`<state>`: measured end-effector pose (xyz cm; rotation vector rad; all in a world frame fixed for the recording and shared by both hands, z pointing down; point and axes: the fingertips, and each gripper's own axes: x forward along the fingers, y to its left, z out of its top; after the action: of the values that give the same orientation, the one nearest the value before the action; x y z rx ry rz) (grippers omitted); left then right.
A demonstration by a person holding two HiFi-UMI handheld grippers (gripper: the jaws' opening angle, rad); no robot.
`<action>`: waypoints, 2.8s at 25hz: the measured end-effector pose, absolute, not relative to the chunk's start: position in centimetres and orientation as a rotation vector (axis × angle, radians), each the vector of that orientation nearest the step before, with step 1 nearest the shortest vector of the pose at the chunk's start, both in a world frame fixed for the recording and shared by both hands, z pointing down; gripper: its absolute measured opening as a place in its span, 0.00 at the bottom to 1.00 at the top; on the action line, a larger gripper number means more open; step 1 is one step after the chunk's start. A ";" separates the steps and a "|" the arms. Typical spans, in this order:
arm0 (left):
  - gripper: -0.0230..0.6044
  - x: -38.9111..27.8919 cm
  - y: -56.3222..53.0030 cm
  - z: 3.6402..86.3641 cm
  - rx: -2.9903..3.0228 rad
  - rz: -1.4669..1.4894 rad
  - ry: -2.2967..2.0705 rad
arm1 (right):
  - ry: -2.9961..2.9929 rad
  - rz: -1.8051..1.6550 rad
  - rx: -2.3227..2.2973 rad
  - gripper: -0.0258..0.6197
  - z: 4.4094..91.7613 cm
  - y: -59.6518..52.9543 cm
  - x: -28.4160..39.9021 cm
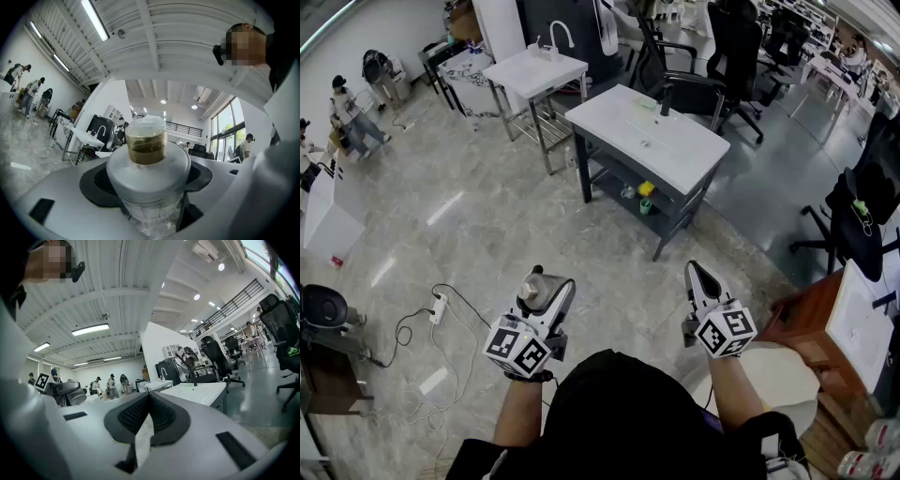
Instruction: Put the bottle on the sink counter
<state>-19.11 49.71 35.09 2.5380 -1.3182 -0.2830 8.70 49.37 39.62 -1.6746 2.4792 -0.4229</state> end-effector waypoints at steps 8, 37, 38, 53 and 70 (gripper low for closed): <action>0.60 -19.1 49.5 34.8 2.528 -0.285 -1.317 | 2.493 -0.400 -1.651 0.09 38.6 49.2 8.0; 0.60 -23.4 40.2 36.8 2.535 -0.231 -1.285 | 2.416 -0.401 -1.719 0.09 40.6 39.8 3.8; 0.60 -23.0 39.1 36.8 2.533 -0.230 -1.289 | 2.421 -0.389 -1.713 0.09 40.6 38.6 4.2; 0.60 -15.2 21.1 36.5 2.489 -0.279 -1.368 | 2.421 -0.307 -1.734 0.09 40.0 19.9 13.9; 0.60 -12.8 6.7 39.5 2.495 -0.235 -1.229 | 2.400 -0.386 -1.856 0.09 43.9 8.1 14.8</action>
<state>-12.83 6.75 39.51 2.4955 -1.2289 -0.2352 14.79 8.13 43.85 -1.8559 2.4001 -0.3865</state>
